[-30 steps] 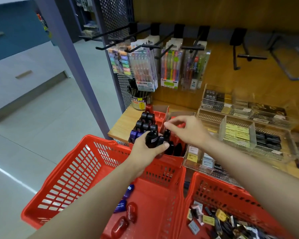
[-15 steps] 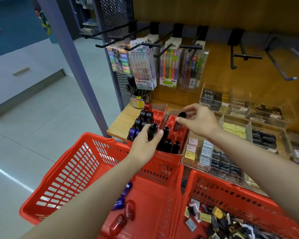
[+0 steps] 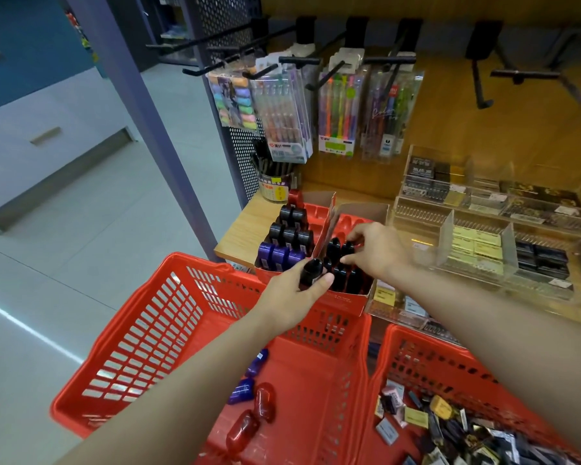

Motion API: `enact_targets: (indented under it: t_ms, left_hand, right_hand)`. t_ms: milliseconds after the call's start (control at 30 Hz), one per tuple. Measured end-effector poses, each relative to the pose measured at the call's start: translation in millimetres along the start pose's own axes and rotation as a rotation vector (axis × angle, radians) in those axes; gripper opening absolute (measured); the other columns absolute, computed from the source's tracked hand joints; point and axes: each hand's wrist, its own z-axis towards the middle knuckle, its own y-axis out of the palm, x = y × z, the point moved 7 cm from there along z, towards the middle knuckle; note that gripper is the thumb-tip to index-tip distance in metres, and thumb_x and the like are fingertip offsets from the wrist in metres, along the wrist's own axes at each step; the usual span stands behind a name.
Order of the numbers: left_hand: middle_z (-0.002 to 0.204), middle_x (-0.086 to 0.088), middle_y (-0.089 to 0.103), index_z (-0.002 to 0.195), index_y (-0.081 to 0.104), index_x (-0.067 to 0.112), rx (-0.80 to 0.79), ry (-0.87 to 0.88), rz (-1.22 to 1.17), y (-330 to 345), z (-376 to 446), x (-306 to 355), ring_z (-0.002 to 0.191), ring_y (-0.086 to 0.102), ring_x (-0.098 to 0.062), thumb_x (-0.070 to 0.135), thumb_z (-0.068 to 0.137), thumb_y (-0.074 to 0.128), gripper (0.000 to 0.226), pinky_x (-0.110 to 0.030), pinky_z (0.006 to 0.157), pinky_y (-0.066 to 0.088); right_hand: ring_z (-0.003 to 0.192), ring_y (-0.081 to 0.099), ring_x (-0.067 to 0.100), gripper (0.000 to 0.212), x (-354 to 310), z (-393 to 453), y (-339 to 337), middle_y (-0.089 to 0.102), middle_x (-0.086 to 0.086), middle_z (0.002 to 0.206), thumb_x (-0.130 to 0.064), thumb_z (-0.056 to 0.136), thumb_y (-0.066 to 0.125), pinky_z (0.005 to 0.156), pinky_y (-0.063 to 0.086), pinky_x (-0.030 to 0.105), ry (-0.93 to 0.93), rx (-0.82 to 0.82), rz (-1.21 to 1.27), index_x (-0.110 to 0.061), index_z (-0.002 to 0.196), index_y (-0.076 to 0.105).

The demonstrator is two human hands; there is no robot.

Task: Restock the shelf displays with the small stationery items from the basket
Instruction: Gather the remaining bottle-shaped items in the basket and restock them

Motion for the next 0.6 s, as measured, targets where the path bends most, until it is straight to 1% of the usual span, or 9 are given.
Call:
enact_targets:
  t_ms: [67,133,200,233,300,367,433,500,600]
  left_hand:
    - [0.099,0.021,0.065,0.113,0.06,0.037,0.016,-0.002,-0.009,-1,1,1,0.095,0.057,0.006,0.051,0.095,0.055,0.023,-0.01,0.078,0.04]
    - [0.099,0.013,0.068,0.113,0.059,0.026,0.09,0.016,-0.033,-6,2,7,0.095,0.063,-0.006,0.052,0.096,0.052,0.032,-0.016,0.074,0.043]
    - [0.099,0.003,0.071,0.118,0.056,0.015,0.17,0.016,-0.09,-11,3,16,0.098,0.067,-0.02,0.052,0.096,0.051,0.044,-0.024,0.075,0.046]
    - [0.099,0.001,0.07,0.12,0.054,0.012,0.177,0.013,-0.113,-11,4,21,0.1,0.067,-0.025,0.051,0.096,0.052,0.046,-0.027,0.076,0.047]
    - [0.095,0.004,0.067,0.121,0.052,0.014,0.139,0.021,-0.121,-4,6,31,0.098,0.066,-0.024,0.047,0.096,0.056,0.042,-0.027,0.076,0.048]
    - [0.092,0.012,0.063,0.118,0.05,0.022,0.102,0.037,-0.087,4,6,40,0.088,0.063,-0.01,0.041,0.096,0.058,0.03,-0.016,0.07,0.045]
    - [0.097,0.015,0.062,0.119,0.048,0.027,0.066,0.066,-0.065,12,5,51,0.09,0.059,-0.001,0.039,0.097,0.058,0.027,-0.007,0.064,0.042]
    - [0.11,0.006,0.064,0.126,0.048,0.022,0.036,0.086,-0.07,19,5,60,0.103,0.06,-0.01,0.036,0.098,0.057,0.033,-0.01,0.069,0.042]
    - [0.118,0.0,0.062,0.133,0.043,0.016,0.036,0.086,-0.042,22,7,67,0.111,0.058,-0.018,0.033,0.096,0.061,0.044,-0.02,0.076,0.044]
  right_hand:
    - [0.105,0.064,0.02,0.039,-5,2,-4,0.07,0.005,0.115,-0.034,0.082,0.078,0.08,0.044,0.024,-0.01,-0.042,-0.047,-0.016,0.115,0.069]
    - [0.105,0.065,0.02,0.033,-11,0,-14,0.071,0.004,0.115,-0.039,0.092,0.065,0.083,0.045,0.025,-0.057,-0.084,-0.065,-0.017,0.115,0.071]
    - [0.107,0.063,0.015,0.035,-20,-8,-33,0.069,0.0,0.12,-0.042,0.097,0.056,0.088,0.044,0.024,-0.142,-0.032,-0.01,-0.021,0.122,0.068]
    - [0.105,0.061,0.007,0.035,-24,-15,-43,0.068,-0.006,0.119,-0.045,0.096,0.056,0.089,0.044,0.024,-0.186,0.003,0.066,-0.024,0.122,0.068]
    - [0.09,0.061,-0.011,0.036,-32,-32,-54,0.069,-0.021,0.108,-0.055,0.088,0.061,0.084,0.047,0.016,-0.244,-0.03,0.279,-0.033,0.114,0.071]
    - [0.086,0.062,-0.014,0.04,-38,-46,-55,0.07,-0.025,0.1,-0.061,0.078,0.069,0.073,0.046,0.004,-0.265,-0.119,0.397,-0.036,0.109,0.073]
    - [0.083,0.062,-0.014,0.041,-41,-52,-57,0.068,-0.029,0.091,-0.059,0.072,0.075,0.065,0.042,0.0,-0.264,-0.155,0.396,-0.038,0.108,0.073]
    - [0.077,0.059,-0.016,0.036,-41,-51,-59,0.065,-0.035,0.078,-0.054,0.071,0.079,0.061,0.04,-0.001,-0.271,-0.157,0.356,-0.038,0.103,0.074]
    - [0.076,0.06,-0.013,0.032,-38,-46,-64,0.066,-0.028,0.077,-0.048,0.071,0.081,0.062,0.042,0.002,-0.268,-0.144,0.337,-0.033,0.099,0.076]
